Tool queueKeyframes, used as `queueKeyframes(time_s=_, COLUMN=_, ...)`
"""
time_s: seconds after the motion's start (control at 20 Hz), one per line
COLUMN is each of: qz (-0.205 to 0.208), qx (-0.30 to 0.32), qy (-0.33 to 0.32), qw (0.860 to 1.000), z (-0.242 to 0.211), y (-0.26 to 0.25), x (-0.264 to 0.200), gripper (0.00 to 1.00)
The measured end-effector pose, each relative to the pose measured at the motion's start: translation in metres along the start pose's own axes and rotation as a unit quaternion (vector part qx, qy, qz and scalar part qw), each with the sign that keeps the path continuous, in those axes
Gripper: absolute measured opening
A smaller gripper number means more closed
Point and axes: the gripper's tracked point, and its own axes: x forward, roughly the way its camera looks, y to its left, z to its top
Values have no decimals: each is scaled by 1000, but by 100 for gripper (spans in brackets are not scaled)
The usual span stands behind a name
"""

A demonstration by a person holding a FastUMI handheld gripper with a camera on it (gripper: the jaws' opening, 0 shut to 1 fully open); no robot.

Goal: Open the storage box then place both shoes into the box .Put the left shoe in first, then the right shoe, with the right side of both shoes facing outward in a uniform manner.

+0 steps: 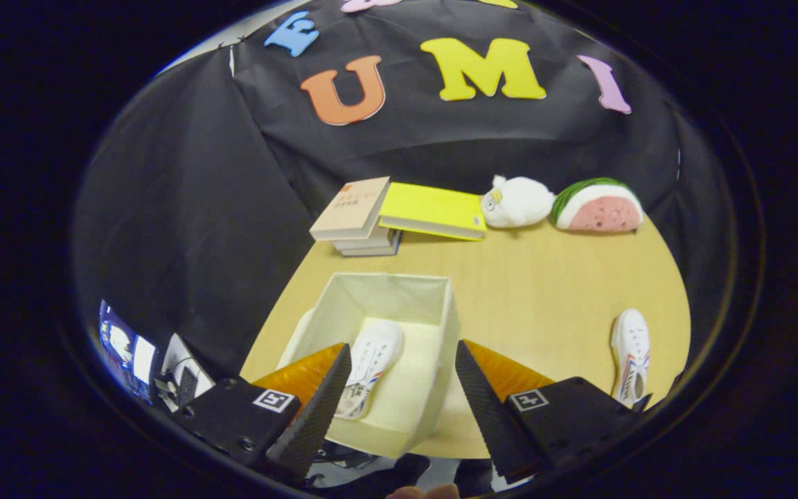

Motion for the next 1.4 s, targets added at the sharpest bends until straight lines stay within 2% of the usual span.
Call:
queueKeyframes(time_s=0.15, qz=-29, qx=-2, qy=-30, qw=999, z=4, y=-61, x=-35, gripper=98)
queueKeyframes(time_s=0.4, qz=-78, qx=18, qy=-39, qw=996, z=-3, y=-167, x=-58, gripper=98)
queueKeyframes(time_s=0.7, qz=-132, qx=35, qy=9, qw=991, z=-37, y=-293, x=-55, gripper=98)
queueKeyframes(time_s=0.85, qz=-141, qx=36, qy=52, qw=988, z=-63, y=-340, x=-39, gripper=98)
queueKeyframes(time_s=1.1, qz=-145, qx=26, qy=145, qw=978, z=-120, y=-392, x=-3, gripper=98)
queueKeyframes(time_s=1.4, qz=-122, qx=27, qy=209, qw=970, z=-145, y=-407, x=31, gripper=98)
